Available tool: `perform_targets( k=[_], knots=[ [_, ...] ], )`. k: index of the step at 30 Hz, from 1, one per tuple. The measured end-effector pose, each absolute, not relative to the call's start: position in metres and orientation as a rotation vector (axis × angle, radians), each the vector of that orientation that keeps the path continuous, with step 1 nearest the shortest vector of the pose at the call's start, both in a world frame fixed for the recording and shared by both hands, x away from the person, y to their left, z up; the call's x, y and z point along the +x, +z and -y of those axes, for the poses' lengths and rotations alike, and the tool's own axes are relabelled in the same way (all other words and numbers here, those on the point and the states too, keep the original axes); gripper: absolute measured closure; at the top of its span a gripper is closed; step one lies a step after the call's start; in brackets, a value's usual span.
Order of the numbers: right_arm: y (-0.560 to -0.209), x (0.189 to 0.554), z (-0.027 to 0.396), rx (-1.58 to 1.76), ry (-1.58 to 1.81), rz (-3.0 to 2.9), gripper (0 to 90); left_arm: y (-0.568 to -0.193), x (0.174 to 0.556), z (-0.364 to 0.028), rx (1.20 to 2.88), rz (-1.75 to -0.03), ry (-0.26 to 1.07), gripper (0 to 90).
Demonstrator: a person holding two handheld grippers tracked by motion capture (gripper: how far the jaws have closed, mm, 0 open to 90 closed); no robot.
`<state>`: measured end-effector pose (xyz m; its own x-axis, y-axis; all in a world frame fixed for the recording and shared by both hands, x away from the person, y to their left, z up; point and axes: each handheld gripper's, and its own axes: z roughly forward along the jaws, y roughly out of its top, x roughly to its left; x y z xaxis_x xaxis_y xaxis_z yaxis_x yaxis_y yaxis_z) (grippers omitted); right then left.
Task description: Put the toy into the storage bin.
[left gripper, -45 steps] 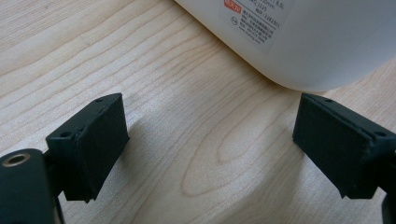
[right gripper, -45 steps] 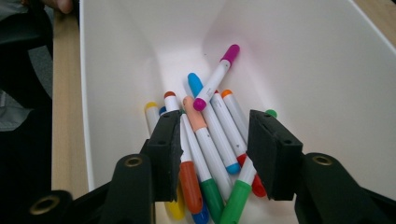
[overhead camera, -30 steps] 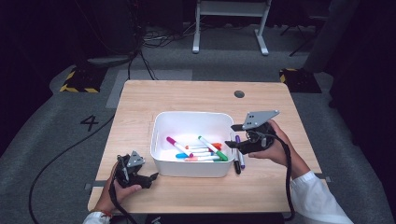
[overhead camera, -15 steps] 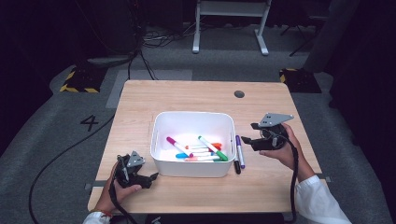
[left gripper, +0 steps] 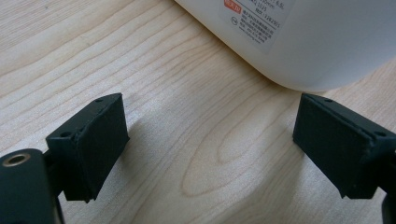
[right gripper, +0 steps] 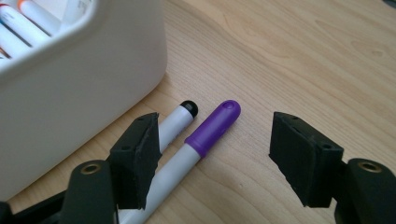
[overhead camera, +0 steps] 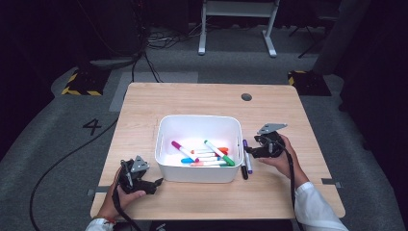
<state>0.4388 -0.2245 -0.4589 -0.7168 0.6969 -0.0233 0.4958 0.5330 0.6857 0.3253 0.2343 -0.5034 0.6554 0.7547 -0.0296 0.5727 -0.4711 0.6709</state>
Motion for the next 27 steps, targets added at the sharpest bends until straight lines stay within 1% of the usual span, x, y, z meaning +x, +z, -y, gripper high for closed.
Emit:
perform_targets(
  k=[7, 14, 17, 20, 23, 25, 27],
  knots=[
    [-0.473, 0.448, 0.219, 1.035, 0.946, -2.485, 34.8, -0.503, 0.325, -0.234, 2.212, -1.024, 0.357, 10.3],
    [-0.485, 0.458, 0.223, 1.111, 0.926, -2.468, 38.6, -0.503, 0.325, -0.234, 2.211, -1.023, 0.358, 10.3],
    [-0.488, 0.46, 0.225, 1.126, 0.902, -2.457, 42.3, -0.503, 0.325, -0.234, 2.21, -1.023, 0.359, 10.3],
    [-0.487, 0.461, 0.229, 1.144, 0.906, -2.445, 49.5, -0.503, 0.325, -0.234, 2.211, -1.023, 0.358, 10.3],
    [-0.486, 0.461, 0.232, 1.147, 0.899, -2.437, 59.9, -0.503, 0.325, -0.234, 2.21, -1.023, 0.359, 10.3],
    [-0.486, 0.461, 0.233, 1.139, 0.906, -2.438, 64.9, -0.503, 0.325, -0.234, 2.21, -1.023, 0.359, 10.3],
    [-0.486, 0.459, 0.234, 1.131, 0.908, -2.441, 67.9, -0.503, 0.325, -0.234, 2.21, -1.023, 0.359, 10.3]
  ],
)
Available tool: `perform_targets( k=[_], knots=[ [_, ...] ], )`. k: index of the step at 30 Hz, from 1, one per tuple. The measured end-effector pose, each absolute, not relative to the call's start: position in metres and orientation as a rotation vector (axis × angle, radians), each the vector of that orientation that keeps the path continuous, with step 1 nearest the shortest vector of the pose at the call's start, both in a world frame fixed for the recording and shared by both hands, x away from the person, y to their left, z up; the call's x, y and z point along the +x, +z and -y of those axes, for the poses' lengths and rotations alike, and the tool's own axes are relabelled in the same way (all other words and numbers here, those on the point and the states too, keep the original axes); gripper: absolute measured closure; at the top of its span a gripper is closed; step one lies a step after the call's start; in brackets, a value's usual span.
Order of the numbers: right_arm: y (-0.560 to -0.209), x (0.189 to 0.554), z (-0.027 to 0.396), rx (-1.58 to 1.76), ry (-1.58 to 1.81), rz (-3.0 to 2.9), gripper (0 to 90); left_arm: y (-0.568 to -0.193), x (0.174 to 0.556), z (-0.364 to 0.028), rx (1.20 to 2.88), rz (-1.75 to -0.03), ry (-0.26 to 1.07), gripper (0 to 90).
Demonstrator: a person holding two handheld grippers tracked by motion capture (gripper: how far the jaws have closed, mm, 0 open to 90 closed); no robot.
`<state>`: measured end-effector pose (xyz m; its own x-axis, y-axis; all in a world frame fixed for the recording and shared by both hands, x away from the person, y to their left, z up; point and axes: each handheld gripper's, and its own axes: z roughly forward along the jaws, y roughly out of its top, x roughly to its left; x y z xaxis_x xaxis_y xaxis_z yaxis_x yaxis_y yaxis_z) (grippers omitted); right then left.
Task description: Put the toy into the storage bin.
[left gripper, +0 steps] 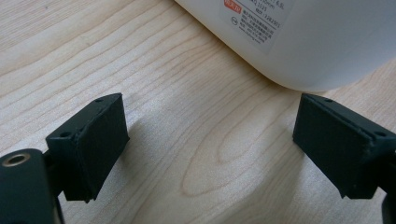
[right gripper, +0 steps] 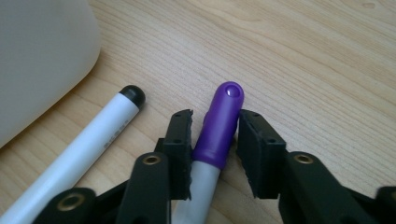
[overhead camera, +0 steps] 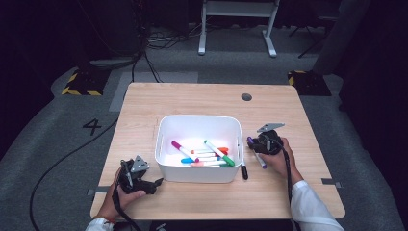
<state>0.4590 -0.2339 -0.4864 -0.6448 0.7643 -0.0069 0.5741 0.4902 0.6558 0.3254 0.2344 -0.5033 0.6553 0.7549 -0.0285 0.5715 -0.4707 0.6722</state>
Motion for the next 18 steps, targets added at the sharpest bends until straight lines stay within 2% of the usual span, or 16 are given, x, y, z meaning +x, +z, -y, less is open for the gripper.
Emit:
perform_targets(
  k=[4, 18],
  knots=[
    [-0.486, 0.457, 0.237, 1.105, 0.906, -2.451, 74.0, -0.503, 0.325, -0.234, 2.211, -1.023, 0.358, 10.3],
    [-0.474, 0.443, 0.261, 1.065, 0.998, -2.458, 74.6, -0.503, 0.325, -0.234, 2.211, -1.023, 0.358, 10.3]
  ],
)
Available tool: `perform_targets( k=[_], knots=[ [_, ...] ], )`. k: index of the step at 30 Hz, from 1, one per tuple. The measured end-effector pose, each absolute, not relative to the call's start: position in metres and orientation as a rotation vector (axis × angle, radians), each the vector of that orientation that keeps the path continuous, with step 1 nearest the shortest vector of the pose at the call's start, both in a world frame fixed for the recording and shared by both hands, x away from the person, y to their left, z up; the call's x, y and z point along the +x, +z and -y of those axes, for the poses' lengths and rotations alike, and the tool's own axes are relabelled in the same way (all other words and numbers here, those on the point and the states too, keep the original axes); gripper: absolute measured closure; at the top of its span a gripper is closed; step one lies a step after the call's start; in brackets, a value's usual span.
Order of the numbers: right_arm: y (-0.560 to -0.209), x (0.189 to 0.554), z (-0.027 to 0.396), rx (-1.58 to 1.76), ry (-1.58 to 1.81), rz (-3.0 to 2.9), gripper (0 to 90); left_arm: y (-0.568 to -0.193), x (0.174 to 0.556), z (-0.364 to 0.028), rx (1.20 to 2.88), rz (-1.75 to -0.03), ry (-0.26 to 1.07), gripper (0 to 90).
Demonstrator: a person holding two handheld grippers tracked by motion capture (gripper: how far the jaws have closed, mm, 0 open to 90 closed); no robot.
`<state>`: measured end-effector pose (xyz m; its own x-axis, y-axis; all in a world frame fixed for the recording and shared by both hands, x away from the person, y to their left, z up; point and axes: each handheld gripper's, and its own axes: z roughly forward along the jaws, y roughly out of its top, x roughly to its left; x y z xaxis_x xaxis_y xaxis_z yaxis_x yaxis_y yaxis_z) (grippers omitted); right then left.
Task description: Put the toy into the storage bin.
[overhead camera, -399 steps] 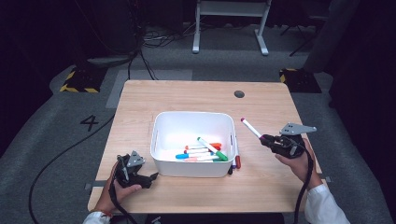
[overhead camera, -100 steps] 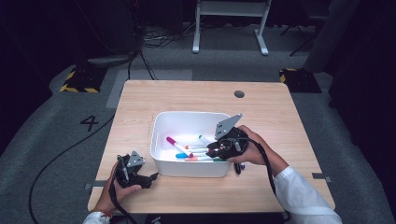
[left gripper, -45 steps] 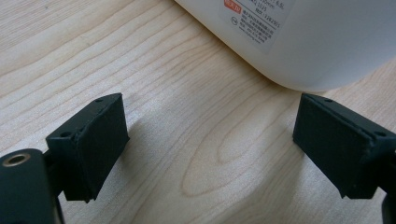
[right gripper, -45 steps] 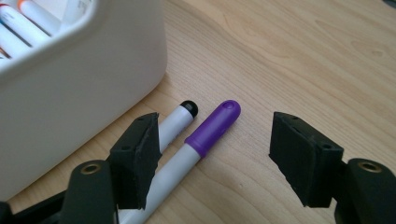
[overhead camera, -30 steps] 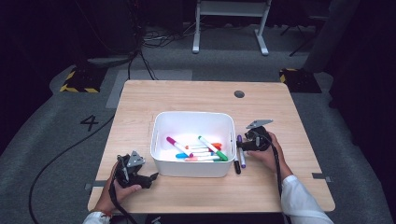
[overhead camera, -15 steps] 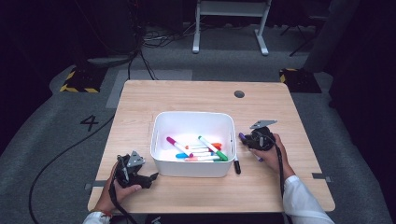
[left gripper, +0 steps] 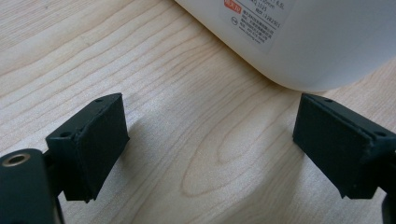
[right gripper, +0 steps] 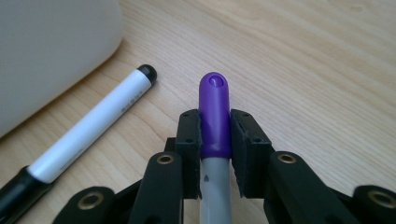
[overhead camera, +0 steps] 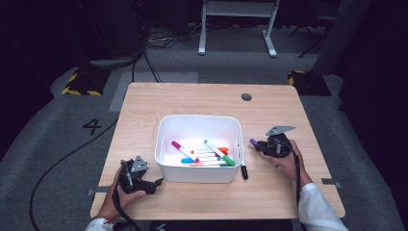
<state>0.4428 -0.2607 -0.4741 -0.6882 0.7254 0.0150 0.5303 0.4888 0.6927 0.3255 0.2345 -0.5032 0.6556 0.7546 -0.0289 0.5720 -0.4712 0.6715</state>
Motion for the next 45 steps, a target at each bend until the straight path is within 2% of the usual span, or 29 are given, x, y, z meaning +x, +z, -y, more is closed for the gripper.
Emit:
perform_targets(
  k=[9, 18, 45],
  knots=[
    [-0.445, 0.427, 0.28, 1.005, 1.122, -2.385, 74.6, -0.503, 0.325, -0.234, 2.21, -1.023, 0.358, 10.3],
    [-0.424, 0.417, 0.281, 0.948, 1.193, -2.354, 74.6, -0.503, 0.325, -0.234, 2.21, -1.023, 0.359, 10.3],
    [-0.343, 0.415, 0.243, 0.723, 1.28, -2.323, 74.6, -0.503, 0.325, -0.234, 2.211, -1.024, 0.361, 10.3]
  ],
)
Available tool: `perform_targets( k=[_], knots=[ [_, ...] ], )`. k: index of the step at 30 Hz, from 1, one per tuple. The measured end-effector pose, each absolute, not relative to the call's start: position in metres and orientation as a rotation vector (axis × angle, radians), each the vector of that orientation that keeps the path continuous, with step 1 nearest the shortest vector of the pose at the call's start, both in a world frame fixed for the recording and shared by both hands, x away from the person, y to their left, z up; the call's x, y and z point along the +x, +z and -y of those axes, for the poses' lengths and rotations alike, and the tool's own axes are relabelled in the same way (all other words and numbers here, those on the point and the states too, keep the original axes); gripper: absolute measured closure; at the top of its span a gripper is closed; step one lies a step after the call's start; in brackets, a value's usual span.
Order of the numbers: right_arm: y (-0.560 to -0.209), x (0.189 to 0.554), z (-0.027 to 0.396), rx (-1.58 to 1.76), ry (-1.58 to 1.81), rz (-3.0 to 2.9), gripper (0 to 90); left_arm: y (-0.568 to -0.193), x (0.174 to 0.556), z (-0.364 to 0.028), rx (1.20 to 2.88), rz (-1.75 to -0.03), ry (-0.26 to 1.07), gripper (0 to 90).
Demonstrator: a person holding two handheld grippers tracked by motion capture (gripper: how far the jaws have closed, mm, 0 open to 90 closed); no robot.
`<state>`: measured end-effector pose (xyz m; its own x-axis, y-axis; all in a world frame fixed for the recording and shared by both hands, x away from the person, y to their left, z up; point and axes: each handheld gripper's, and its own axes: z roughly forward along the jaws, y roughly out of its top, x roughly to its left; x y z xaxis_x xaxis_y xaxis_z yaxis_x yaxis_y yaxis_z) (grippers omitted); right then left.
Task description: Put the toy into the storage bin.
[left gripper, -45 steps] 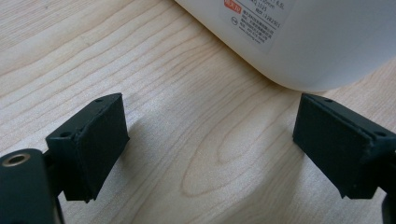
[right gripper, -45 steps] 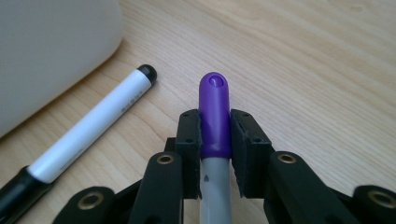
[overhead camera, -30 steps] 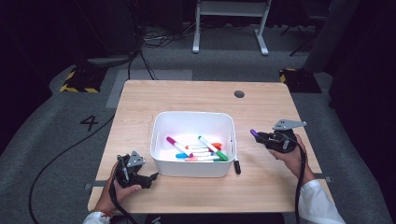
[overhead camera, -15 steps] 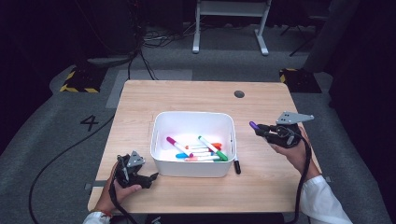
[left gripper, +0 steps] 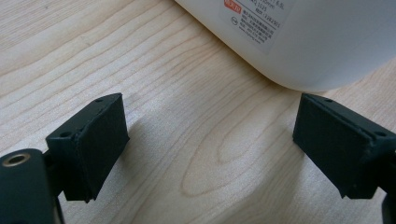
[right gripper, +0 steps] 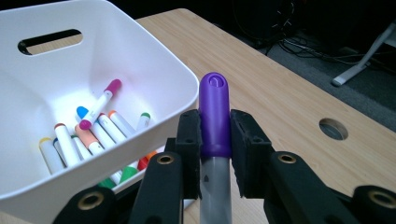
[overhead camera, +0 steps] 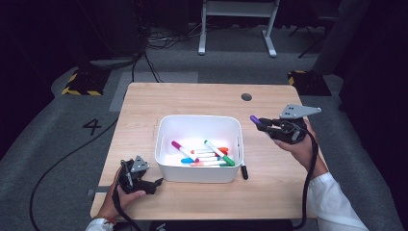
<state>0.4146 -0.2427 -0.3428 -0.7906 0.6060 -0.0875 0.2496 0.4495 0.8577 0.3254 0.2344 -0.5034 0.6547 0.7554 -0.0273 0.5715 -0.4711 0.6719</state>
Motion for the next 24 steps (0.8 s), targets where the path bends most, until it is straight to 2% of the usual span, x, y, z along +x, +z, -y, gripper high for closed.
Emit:
perform_targets(
  k=[24],
  knots=[
    [-0.314, 0.43, 0.178, 0.536, 1.308, -2.385, 74.5, -0.503, 0.325, -0.234, 2.21, -1.022, 0.36, 10.3]
  ],
)
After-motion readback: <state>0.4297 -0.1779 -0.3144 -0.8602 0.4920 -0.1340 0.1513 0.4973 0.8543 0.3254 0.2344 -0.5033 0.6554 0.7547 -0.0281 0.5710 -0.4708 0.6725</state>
